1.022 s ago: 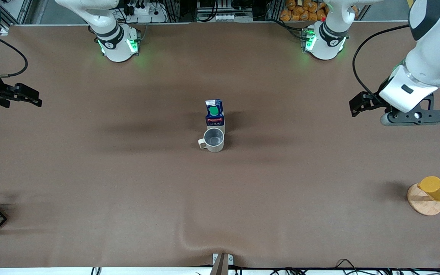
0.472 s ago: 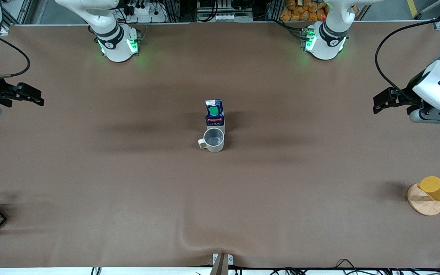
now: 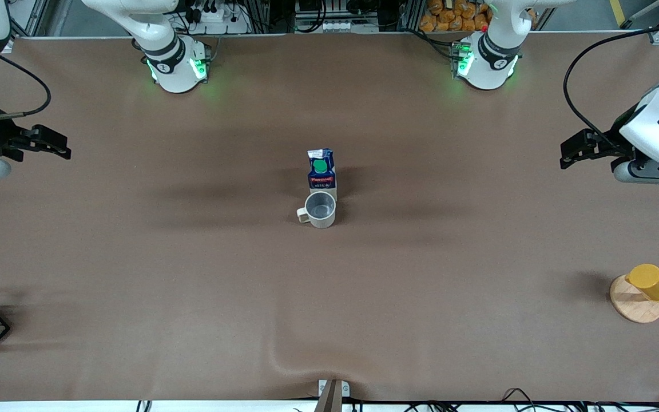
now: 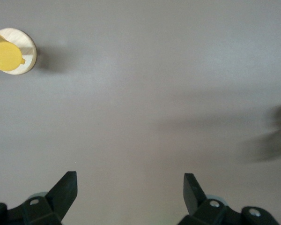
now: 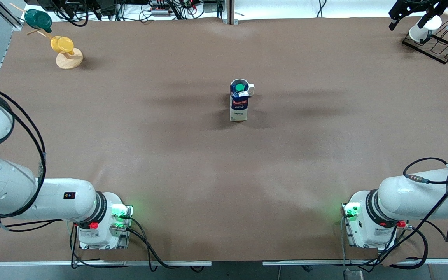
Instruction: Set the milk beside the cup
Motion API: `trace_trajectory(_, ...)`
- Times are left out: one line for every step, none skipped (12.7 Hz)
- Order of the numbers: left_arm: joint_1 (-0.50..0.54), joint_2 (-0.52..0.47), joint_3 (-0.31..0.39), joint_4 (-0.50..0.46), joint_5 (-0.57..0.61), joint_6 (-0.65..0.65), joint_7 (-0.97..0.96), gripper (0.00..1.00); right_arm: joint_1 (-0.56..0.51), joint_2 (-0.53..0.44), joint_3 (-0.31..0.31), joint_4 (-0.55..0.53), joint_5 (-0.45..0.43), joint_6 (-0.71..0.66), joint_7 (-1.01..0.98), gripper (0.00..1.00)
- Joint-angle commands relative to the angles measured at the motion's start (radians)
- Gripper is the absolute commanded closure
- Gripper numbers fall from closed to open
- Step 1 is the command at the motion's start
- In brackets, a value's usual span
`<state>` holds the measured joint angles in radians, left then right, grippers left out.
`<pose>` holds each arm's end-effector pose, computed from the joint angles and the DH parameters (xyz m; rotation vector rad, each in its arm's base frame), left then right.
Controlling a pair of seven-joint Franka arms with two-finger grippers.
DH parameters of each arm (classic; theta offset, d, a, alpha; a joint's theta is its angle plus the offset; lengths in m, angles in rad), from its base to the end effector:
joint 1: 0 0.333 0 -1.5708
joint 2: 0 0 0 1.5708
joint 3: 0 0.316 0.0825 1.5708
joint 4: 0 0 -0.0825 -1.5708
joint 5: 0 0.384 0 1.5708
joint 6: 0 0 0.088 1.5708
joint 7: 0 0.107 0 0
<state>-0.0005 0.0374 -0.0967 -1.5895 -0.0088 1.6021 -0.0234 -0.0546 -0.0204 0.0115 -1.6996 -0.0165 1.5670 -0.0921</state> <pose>0.5649 -0.0550 0.5975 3.1283 -0.1149 -0.0396 0.5416 -0.0251 0.5749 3.1265 0.0779 -0.1770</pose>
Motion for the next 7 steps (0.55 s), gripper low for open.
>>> trace_trajectory(-0.009, -0.004, 0.012, 0.016, 0.021, -0.051, 0.019, 0.0, 0.007, 0.005, 0.001, -0.005, -0.008, -0.001, 0.002, 0.0)
trace_trajectory(-0.009, -0.005, 0.012, 0.017, 0.035, -0.051, 0.02, 0.0, 0.007, 0.005, 0.001, -0.005, -0.008, -0.001, 0.002, 0.0)
trace_trajectory(-0.009, -0.008, 0.012, 0.016, 0.038, -0.053, 0.022, 0.0, 0.007, 0.005, 0.001, -0.005, -0.008, -0.002, 0.002, 0.0)
trace_trajectory(-0.007, -0.008, 0.012, 0.016, 0.038, -0.053, 0.02, 0.0, 0.007, 0.005, 0.001, -0.005, -0.008, -0.004, 0.002, 0.0)
trace_trajectory(-0.009, -0.01, 0.012, 0.016, 0.038, -0.053, 0.02, 0.0, 0.007, 0.005, 0.001, -0.006, -0.008, -0.004, 0.002, 0.0)
trace_trajectory(-0.007, -0.011, 0.012, 0.017, 0.04, -0.053, 0.022, 0.0, 0.01, 0.005, 0.001, -0.005, -0.008, -0.002, 0.003, 0.0)
trace_trajectory(-0.007, -0.014, 0.012, 0.017, 0.049, -0.053, 0.023, 0.0, 0.012, 0.005, 0.001, -0.006, -0.008, -0.002, 0.002, 0.0)
